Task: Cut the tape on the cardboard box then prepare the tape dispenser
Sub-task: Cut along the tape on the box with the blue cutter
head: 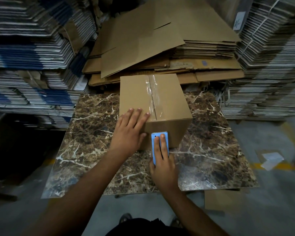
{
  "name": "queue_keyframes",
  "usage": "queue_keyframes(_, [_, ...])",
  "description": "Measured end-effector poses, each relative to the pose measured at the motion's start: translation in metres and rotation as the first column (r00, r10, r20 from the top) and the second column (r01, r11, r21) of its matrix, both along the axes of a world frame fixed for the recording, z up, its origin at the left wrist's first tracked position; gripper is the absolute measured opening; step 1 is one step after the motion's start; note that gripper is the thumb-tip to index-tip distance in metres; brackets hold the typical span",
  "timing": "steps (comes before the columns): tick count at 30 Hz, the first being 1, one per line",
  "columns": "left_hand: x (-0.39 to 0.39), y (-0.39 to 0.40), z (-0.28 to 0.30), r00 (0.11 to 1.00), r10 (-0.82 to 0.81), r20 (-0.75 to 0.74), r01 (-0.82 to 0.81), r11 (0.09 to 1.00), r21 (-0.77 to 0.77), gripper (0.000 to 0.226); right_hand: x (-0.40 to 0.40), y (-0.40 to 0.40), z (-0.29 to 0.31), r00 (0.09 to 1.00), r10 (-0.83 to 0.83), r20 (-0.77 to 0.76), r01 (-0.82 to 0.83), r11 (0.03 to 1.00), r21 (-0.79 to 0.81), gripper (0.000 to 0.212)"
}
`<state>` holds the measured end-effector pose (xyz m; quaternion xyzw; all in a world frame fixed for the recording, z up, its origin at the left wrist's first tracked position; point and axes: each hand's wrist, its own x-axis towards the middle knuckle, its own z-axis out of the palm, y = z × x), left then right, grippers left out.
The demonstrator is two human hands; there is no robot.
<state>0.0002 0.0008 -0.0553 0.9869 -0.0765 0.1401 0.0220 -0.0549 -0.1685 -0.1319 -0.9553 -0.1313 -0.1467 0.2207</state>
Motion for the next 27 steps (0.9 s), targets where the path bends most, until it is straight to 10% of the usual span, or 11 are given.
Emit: queue_keyframes(27, [0.008,0.0,0.001,0.999,0.015,-0.032,-0.017,0.998,-0.067,0.055,-0.012,-0.018,-0.019,0.975,0.147,-0.166,-0.129,0.985,0.116,0.089])
